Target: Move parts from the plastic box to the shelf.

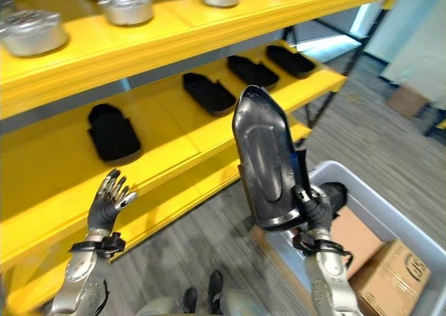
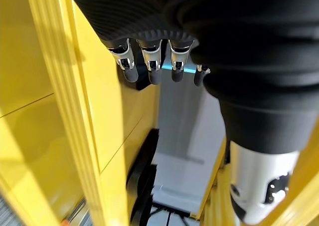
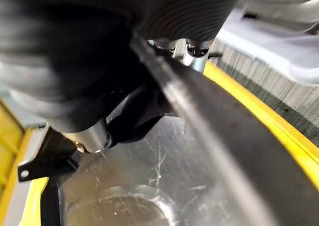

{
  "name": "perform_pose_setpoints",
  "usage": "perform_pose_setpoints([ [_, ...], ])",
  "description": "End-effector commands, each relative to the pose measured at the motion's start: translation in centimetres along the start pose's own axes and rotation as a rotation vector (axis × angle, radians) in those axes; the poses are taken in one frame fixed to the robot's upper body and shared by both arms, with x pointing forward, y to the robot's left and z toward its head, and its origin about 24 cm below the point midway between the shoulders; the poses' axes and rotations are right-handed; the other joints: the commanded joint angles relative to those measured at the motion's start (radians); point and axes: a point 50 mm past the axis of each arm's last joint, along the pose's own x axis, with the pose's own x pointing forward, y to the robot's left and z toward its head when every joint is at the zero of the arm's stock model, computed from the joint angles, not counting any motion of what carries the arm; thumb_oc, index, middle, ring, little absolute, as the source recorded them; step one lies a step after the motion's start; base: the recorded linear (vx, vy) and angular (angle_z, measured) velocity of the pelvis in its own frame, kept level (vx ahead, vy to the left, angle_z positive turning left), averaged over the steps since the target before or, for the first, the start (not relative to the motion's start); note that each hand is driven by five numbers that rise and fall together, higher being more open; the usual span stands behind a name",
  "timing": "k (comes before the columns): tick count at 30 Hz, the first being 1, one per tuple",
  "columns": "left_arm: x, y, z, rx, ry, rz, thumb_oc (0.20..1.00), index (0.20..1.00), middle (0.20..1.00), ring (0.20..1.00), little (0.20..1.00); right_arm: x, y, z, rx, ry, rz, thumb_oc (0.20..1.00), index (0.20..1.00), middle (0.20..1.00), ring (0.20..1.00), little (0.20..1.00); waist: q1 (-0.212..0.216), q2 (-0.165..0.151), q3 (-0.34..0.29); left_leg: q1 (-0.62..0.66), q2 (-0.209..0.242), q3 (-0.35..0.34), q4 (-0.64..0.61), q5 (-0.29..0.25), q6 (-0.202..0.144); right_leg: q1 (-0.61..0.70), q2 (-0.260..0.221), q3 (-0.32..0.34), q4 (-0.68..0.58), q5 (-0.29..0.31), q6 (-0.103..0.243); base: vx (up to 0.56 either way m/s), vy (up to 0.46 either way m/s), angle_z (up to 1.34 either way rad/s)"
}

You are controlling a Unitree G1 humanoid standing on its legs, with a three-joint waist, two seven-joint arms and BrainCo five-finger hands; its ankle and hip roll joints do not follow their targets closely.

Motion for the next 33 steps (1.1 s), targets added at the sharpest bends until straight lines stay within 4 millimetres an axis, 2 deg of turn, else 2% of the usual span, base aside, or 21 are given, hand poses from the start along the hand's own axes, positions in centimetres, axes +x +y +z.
perform_pose_setpoints([
  [1, -1.0, 0.8, 2.5, 0.011, -0.113, -0.008, 1.000, 1.000, 1.000, 1.000, 1.000, -0.2, -0.6, 2.5, 0.064, -0.168, -0.045, 0.200, 0.200, 0.200, 0.200, 0.200, -0.031, -0.024, -0.055, 0.066, 0.177, -0.033, -0.136, 0.058, 0.008, 0.052, -0.098, 0.107, 0.010, -0.030, 0.186, 0.02, 0.314, 0.44],
  [2, -1.0, 1.0, 2.4, 0.009, -0.103, 0.006, 1.000, 1.000, 1.000, 1.000, 1.000, -0.9, -1.3, 2.1, 0.061, -0.149, -0.073, 0.200, 0.200, 0.200, 0.200, 0.200, -0.048, 0.005, -0.068, 0.085, 0.314, 0.008, -0.257, 0.195, -0.037, 0.034, -0.129, 0.074, 0.039, -0.046, 0.202, 0.05, 0.179, 0.61],
  [3, -1.1, 1.0, 2.4, 0.008, -0.101, 0.007, 1.000, 1.000, 1.000, 1.000, 1.000, -0.9, -1.4, 2.1, 0.059, -0.148, -0.073, 0.200, 0.200, 0.200, 0.200, 0.200, -0.051, 0.008, -0.070, 0.096, 0.319, 0.008, -0.282, 0.209, -0.042, 0.033, -0.124, 0.070, 0.045, -0.051, 0.199, 0.06, 0.346, 0.84],
  [5, -1.2, 1.3, 2.3, 0.026, -0.095, 0.017, 1.000, 1.000, 1.000, 1.000, 1.000, -1.2, -2.0, 1.7, 0.049, -0.125, -0.095, 0.200, 0.200, 0.200, 0.200, 0.200, -0.047, 0.039, -0.075, 0.101, 0.377, -0.003, -0.379, 0.332, -0.091, 0.026, -0.150, 0.052, 0.085, -0.069, 0.220, 0.07, 0.269, 0.81],
  [6, -1.2, 1.3, 2.2, 0.022, -0.093, 0.018, 1.000, 1.000, 1.000, 1.000, 1.000, -1.3, -2.1, 1.6, 0.044, -0.114, -0.094, 0.200, 0.200, 0.200, 0.200, 0.200, -0.043, 0.044, -0.076, 0.118, 0.366, -0.008, -0.383, 0.306, -0.096, 0.026, -0.160, 0.050, 0.094, -0.071, 0.229, 0.05, 0.165, 0.50],
  [7, -1.2, 1.3, 2.2, 0.022, -0.093, 0.018, 1.000, 1.000, 1.000, 1.000, 1.000, -1.3, -2.1, 1.6, 0.044, -0.114, -0.094, 0.200, 0.200, 0.200, 0.200, 0.200, -0.043, 0.044, -0.075, 0.119, 0.366, -0.007, -0.383, 0.306, -0.096, 0.026, -0.161, 0.050, 0.094, -0.071, 0.229, 0.08, 0.239, 0.14],
  [8, -1.3, 1.5, 2.1, 0.019, -0.085, 0.018, 1.000, 1.000, 1.000, 1.000, 1.000, -1.5, -2.2, 1.7, 0.043, -0.122, -0.093, 0.200, 0.200, 0.200, 0.200, 0.200, -0.045, 0.057, -0.089, 0.127, 0.341, 0.035, -0.400, 0.245, -0.110, 0.041, -0.192, 0.036, 0.105, -0.065, 0.253, 0.11, 0.261, 0.06],
  [10, -1.3, 1.4, 2.1, 0.017, -0.078, -0.003, 1.000, 1.000, 1.000, 1.000, 1.000, -1.8, -2.5, 1.7, 0.043, -0.121, -0.109, 0.200, 0.200, 0.200, 0.200, 0.200, -0.037, 0.053, -0.089, 0.130, 0.300, 0.028, -0.386, 0.208, -0.109, 0.063, -0.226, 0.037, 0.092, -0.044, 0.268, 0.13, 0.304, 0.35],
  [13, -1.6, 1.9, 2.6, 0.053, -0.089, -0.007, 1.000, 1.000, 1.000, 1.000, 1.000, -2.1, -2.5, 1.3, 0.038, -0.104, -0.117, 0.200, 0.200, 0.200, 0.200, 0.200, -0.019, 0.030, -0.076, 0.116, 0.245, 0.029, -0.355, 0.167, -0.097, 0.103, -0.288, 0.012, 0.055, -0.001, 0.299, 0.08, 0.240, 0.51],
  [18, -1.5, 3.2, 3.2, 0.108, -0.106, 0.045, 1.000, 1.000, 1.000, 1.000, 1.000, -1.8, -1.5, 0.6, 0.073, -0.080, -0.085, 0.200, 0.200, 0.200, 0.200, 0.200, 0.018, -0.006, -0.061, 0.065, 0.184, 0.019, -0.297, 0.125, -0.079, 0.125, -0.341, -0.015, 0.013, 0.076, 0.329, 0.02, 0.150, 0.48],
  [21, -1.6, 3.8, 3.5, 0.126, -0.119, 0.084, 1.000, 1.000, 1.000, 1.000, 1.000, -1.7, -0.6, 0.2, 0.087, -0.059, -0.046, 0.200, 0.200, 0.200, 0.200, 0.200, 0.040, -0.025, -0.065, 0.041, 0.159, 0.010, -0.281, 0.110, -0.070, 0.140, -0.359, -0.035, -0.015, 0.104, 0.341, 0.06, 0.098, 0.31],
  [28, -1.7, 4.2, 3.5, 0.134, -0.115, 0.110, 1.000, 1.000, 1.000, 1.000, 1.000, -1.2, 1.3, -0.3, 0.083, -0.028, 0.048, 0.200, 0.200, 0.200, 0.200, 0.200, 0.077, -0.059, -0.075, 0.028, 0.134, 0.011, -0.271, 0.090, -0.055, 0.154, -0.371, -0.059, -0.033, 0.120, 0.351, 0.05, 0.040, 0.04],
  [33, -1.4, 3.7, 3.5, 0.128, -0.112, 0.092, 1.000, 1.000, 1.000, 1.000, 1.000, 0.4, 4.2, -0.2, 0.098, -0.023, 0.164, 0.200, 0.200, 0.200, 0.200, 0.200, 0.122, -0.083, -0.068, 0.001, 0.121, -0.009, -0.256, 0.084, -0.050, 0.164, -0.370, -0.091, -0.029, 0.117, 0.351, 0.05, -0.027, 0.10],
])
